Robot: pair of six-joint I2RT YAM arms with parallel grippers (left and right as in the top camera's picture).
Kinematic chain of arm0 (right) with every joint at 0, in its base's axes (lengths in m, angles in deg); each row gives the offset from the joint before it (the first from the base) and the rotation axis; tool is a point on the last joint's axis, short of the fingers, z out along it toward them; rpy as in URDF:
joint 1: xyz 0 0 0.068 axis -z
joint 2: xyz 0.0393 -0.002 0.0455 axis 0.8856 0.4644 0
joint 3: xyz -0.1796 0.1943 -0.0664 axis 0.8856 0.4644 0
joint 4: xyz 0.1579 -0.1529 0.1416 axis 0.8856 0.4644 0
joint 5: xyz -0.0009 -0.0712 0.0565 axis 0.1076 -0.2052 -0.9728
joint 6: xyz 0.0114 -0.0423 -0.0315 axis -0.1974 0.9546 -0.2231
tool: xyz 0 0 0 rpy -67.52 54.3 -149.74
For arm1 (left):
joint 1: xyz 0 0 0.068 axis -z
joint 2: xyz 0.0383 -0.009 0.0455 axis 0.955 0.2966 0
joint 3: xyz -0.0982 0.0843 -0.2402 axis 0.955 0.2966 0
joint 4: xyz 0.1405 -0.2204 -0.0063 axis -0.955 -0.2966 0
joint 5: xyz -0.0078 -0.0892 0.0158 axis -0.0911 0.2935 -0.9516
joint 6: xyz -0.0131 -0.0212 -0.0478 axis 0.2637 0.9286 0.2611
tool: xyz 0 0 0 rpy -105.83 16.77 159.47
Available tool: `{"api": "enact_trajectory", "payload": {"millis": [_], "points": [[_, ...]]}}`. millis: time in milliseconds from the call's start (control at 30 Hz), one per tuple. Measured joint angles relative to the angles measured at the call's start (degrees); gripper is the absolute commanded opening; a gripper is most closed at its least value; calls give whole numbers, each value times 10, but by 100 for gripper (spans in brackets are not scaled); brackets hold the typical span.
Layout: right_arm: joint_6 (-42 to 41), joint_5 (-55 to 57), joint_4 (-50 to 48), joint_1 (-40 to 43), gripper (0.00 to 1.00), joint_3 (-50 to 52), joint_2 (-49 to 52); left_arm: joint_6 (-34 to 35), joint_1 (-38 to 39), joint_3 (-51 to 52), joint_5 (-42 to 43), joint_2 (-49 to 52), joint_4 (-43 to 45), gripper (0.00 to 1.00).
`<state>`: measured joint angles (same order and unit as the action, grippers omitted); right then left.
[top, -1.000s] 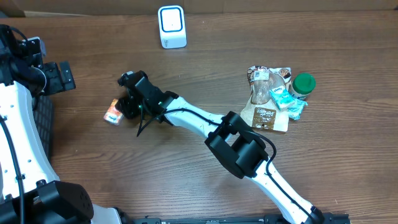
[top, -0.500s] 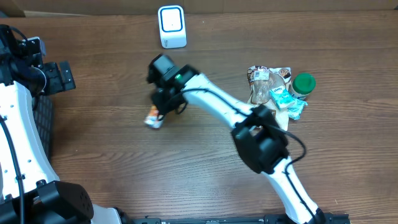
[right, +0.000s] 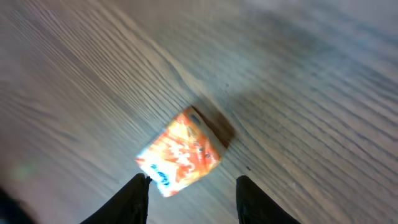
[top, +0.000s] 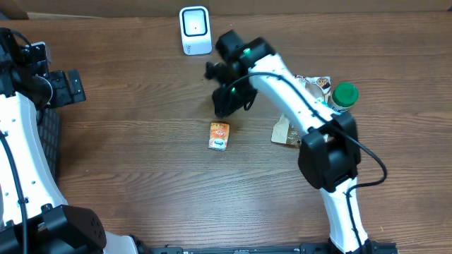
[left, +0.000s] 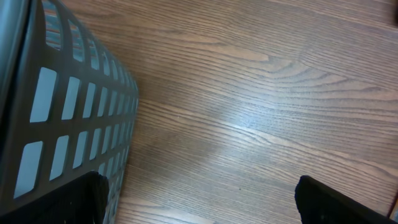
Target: Scan the item barcode
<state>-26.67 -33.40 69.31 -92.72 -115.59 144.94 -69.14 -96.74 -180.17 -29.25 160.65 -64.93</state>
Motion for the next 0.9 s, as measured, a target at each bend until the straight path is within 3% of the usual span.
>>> {"api": "enact_trajectory", "payload": {"millis": [100, 233, 333, 500, 733, 900], "points": [[-52, -23, 10, 5, 42, -13, -33, 0, 0, 0, 0, 0, 0, 100], [-170, -38, -16, -8, 28, -4, -50, 0, 0, 0, 0, 0, 0, 100], [-249, -31, -94, -49, 17, 76, -50, 0, 0, 0, 0, 0, 1, 100], [-339, -9, -227, -112, 16, 206, -51, 0, 0, 0, 0, 0, 1, 100], [-404, 65, -242, -127, 16, 270, -51, 0, 0, 0, 0, 0, 0, 100], [-385, 57, -232, -116, 15, 267, -51, 0, 0, 0, 0, 0, 0, 99]]}}
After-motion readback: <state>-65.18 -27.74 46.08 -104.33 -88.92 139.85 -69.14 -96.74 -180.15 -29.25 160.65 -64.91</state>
